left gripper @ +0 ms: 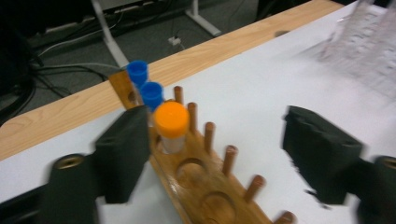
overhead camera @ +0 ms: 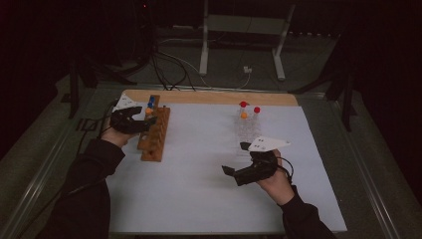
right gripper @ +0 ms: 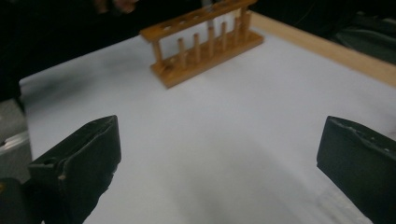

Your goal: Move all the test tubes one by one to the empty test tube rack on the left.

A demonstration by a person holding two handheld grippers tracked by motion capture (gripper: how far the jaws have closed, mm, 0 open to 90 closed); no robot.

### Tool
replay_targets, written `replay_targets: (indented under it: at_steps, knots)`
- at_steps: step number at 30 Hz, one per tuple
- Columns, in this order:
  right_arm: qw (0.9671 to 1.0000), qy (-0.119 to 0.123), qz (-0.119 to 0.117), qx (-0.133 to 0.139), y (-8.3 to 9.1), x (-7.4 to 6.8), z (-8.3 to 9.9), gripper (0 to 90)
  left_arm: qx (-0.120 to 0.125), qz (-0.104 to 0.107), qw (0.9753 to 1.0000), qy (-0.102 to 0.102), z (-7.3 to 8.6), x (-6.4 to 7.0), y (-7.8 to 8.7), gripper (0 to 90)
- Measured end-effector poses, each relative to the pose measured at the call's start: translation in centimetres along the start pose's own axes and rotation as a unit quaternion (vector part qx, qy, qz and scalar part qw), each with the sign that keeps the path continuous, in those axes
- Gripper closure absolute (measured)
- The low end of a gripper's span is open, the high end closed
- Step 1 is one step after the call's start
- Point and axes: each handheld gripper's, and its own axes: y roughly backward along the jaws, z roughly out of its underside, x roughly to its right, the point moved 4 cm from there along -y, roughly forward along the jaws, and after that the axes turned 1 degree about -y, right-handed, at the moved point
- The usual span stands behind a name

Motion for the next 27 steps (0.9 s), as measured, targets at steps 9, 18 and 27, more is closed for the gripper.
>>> replay_targets:
  at_steps: [9,18,27]
  knots:
    - [0.999,-0.014,0.037,0.022,1.4,3.6,-1.7,0.0,0.041,0.056,0.9976,-0.005,0.4,3.5,3.3,3.3]
    - [0.9945,-0.035,0.099,-0.004,-0.5,8.2,-1.5,2.4,0.06,0.107,0.9922,-0.022,2.2,7.7,5.3,3.1]
    - [0.9875,-0.062,0.14,-0.04,-3.8,11.8,0.0,20.8,0.05,0.131,0.9894,-0.038,3.7,10.1,5.3,3.1]
